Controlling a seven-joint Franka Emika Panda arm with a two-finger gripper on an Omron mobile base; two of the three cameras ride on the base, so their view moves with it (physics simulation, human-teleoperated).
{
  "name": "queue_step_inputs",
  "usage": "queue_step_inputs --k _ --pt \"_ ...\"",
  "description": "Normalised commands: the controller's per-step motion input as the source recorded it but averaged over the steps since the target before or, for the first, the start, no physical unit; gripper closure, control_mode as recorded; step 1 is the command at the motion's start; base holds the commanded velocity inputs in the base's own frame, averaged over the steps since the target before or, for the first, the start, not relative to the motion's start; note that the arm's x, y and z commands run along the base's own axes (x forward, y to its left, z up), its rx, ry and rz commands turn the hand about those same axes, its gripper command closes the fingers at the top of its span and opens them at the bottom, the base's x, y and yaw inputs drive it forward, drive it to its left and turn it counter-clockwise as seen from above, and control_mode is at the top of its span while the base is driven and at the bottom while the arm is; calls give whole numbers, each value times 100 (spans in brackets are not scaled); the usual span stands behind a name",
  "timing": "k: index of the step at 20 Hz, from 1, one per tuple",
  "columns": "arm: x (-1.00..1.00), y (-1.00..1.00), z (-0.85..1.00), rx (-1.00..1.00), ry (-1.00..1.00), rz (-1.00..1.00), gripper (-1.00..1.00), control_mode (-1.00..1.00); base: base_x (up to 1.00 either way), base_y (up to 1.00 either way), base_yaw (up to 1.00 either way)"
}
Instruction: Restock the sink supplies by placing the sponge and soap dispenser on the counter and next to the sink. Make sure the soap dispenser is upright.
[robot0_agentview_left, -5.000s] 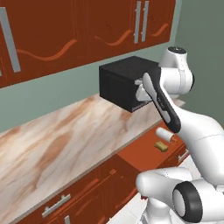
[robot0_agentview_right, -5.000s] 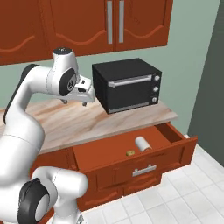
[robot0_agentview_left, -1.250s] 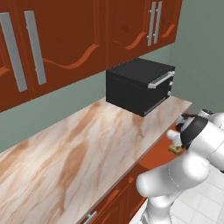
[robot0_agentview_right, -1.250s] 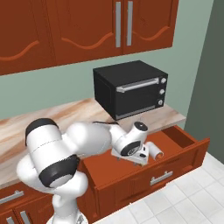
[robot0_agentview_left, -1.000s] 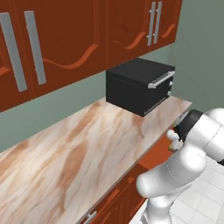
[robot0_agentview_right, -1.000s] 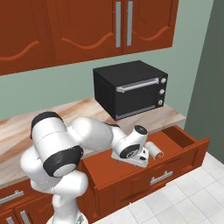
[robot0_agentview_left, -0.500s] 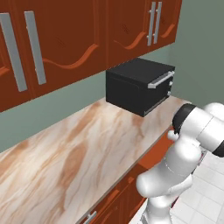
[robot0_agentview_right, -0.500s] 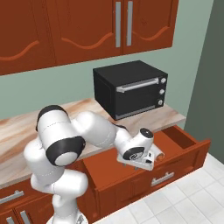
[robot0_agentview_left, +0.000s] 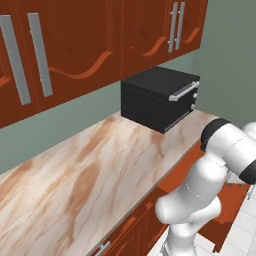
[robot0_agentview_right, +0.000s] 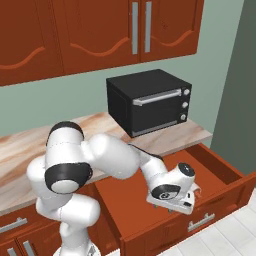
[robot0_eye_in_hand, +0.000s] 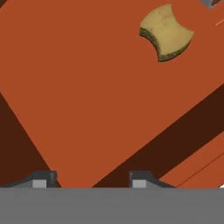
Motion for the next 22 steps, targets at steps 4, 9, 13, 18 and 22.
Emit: queue_step_inputs --k 4,9,13,18,22 --pt "-95 -32 -12 0 10 -7 -100 -100 0 0 0" --pt "10 -30 70 -1 17 -4 -100 -100 0 0 0" --pt "38 -26 38 -4 10 1 -100 -100 0 0 0" --pt "40 -34 -23 -1 11 9 -100 -100 0 0 0" --pt "44 -50 -15 0 2 20 -100 -100 0 0 0"
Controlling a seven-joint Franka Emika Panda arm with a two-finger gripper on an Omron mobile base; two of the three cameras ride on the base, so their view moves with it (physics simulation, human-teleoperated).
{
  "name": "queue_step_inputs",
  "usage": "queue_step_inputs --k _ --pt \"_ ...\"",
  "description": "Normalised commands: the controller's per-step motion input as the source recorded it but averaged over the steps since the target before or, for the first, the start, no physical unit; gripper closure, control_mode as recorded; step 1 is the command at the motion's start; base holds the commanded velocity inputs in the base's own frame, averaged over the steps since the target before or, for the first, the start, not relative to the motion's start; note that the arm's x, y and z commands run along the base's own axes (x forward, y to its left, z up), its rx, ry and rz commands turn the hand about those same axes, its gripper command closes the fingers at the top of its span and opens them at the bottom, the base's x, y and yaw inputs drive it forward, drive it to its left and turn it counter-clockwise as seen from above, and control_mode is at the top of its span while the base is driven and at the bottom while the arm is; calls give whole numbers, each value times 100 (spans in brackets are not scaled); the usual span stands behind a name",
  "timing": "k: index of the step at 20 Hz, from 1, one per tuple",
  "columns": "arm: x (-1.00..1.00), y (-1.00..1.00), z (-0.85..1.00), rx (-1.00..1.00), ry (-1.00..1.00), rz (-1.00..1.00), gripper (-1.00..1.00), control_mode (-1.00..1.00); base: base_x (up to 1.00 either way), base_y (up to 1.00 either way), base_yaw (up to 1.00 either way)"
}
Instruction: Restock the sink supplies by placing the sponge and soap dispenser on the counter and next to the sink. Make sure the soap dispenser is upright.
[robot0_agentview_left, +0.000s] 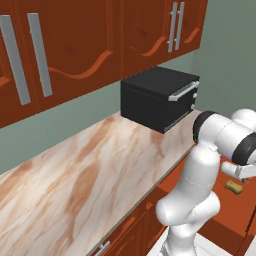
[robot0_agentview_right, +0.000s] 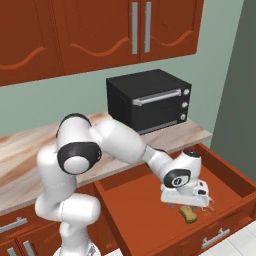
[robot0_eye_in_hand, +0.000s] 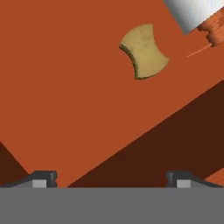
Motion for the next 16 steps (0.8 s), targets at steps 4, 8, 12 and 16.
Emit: queue_step_inputs --k 4,8,12,16 --pt "51 -42 17 0 0 22 -100 -100 0 0 0" --pt "50 -24 14 1 0 18 -100 -100 0 0 0" --pt "51 -12 -1 4 0 11 -100 -100 0 0 0" --pt "48 -3 -17 3 0 8 -100 -100 0 0 0"
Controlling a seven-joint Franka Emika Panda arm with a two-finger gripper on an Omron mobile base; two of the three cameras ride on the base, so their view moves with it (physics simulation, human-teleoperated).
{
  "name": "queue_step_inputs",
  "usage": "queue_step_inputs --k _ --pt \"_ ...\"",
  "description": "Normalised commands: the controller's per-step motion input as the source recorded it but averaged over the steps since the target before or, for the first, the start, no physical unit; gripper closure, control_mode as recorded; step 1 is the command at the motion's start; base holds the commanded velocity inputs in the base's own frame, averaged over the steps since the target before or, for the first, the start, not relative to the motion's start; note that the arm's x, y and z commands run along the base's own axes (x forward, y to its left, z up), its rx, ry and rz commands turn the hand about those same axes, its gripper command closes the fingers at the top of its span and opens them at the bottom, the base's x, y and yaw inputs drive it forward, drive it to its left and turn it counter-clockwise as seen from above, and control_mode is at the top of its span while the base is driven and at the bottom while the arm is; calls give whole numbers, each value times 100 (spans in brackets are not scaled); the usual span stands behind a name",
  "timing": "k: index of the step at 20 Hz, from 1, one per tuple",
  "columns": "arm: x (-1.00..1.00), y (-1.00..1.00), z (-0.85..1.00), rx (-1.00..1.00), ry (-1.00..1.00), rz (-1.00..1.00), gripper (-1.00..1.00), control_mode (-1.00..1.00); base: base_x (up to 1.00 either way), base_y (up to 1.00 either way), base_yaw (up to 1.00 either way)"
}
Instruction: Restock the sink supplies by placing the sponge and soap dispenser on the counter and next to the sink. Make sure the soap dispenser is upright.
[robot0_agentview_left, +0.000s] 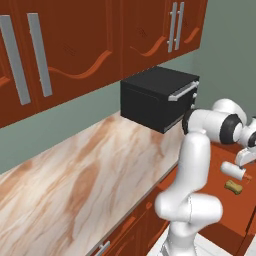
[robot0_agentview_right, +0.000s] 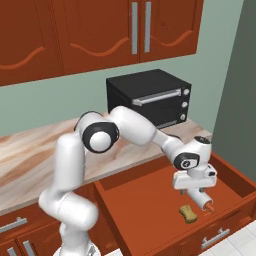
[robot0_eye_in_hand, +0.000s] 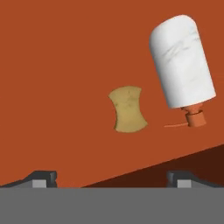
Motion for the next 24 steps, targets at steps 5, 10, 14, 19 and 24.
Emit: queue_step_inputs --k 5,10,14,19,24 --pt "22 -6 -38 -1 -9 6 -100 -100 0 0 0" --pt "9 -2 -38 -10 -15 4 -100 -100 0 0 0" --pt "28 -6 -18 -7 -6 4 -100 -100 0 0 0" --pt "49 -10 -22 -3 0 4 -100 -100 0 0 0" --pt "40 -19 -10 0 0 5 -100 -100 0 0 0"
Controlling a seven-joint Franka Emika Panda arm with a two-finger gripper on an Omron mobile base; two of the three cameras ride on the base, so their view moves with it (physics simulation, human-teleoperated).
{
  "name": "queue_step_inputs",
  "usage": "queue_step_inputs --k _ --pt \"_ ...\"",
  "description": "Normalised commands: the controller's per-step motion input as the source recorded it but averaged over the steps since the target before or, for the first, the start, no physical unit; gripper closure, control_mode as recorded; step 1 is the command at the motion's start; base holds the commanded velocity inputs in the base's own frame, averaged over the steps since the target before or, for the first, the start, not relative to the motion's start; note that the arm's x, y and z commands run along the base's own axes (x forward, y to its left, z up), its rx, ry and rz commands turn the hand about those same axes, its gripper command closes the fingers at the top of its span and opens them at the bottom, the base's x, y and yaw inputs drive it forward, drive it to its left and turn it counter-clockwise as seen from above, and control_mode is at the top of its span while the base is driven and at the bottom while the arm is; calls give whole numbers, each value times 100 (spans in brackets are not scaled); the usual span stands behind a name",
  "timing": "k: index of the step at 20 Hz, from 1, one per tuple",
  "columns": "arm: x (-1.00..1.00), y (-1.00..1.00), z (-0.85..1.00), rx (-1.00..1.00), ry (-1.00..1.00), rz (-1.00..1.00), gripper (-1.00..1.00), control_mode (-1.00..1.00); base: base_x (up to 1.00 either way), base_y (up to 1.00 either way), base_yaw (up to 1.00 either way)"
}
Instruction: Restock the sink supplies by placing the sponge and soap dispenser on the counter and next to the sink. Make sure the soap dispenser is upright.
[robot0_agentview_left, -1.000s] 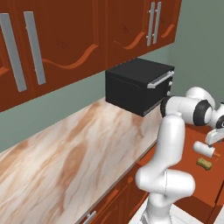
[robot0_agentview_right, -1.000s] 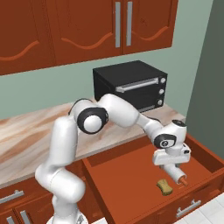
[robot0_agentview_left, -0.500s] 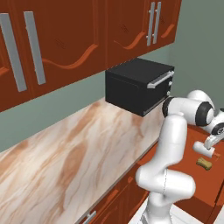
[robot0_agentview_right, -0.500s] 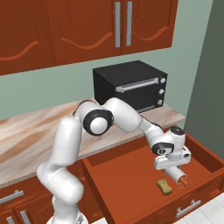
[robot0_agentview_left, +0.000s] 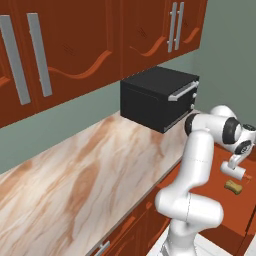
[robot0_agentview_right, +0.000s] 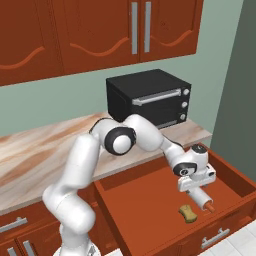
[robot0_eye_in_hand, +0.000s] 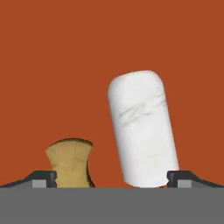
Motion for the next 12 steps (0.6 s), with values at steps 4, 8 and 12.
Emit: queue_step_inputs --k 4,8,12 --pt "36 -27 -17 0 0 5 -100 -100 0 0 0" --pt "30 -24 -34 0 0 6 -100 -100 0 0 0" --pt "7 -20 -25 0 -1 6 -100 -100 0 0 0"
